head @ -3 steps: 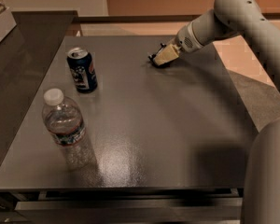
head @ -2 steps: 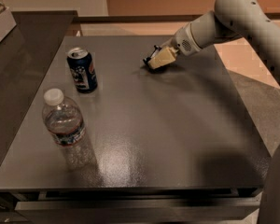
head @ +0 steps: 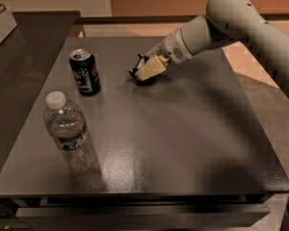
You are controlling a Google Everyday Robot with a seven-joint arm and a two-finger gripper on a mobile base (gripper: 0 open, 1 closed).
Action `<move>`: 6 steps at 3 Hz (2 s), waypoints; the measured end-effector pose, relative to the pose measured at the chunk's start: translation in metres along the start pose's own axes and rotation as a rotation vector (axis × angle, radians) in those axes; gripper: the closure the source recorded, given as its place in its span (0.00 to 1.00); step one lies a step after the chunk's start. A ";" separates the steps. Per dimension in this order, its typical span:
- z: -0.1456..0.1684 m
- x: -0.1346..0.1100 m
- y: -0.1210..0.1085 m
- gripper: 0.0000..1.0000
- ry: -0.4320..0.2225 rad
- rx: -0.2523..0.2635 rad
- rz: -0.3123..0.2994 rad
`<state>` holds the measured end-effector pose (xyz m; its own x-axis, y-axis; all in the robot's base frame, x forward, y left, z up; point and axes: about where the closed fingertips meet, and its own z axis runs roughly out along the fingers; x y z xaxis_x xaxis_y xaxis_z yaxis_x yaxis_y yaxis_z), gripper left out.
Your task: Move rxbar blueberry near pepsi can
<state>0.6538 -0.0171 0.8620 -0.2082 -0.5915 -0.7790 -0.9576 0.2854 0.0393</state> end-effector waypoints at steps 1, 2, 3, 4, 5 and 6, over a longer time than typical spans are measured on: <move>0.019 -0.012 0.028 1.00 0.008 -0.067 -0.053; 0.035 -0.021 0.050 1.00 0.019 -0.125 -0.098; 0.048 -0.025 0.064 0.83 0.040 -0.161 -0.129; 0.061 -0.023 0.070 0.60 0.064 -0.188 -0.135; 0.063 -0.023 0.071 0.36 0.065 -0.193 -0.136; 0.065 -0.023 0.072 0.13 0.065 -0.197 -0.136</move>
Offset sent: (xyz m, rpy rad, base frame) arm -0.0560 0.0773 -0.0043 -0.0223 0.0041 0.2431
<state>0.6023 0.0666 0.8421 -0.0806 -0.6638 -0.7436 -0.9967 0.0506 0.0629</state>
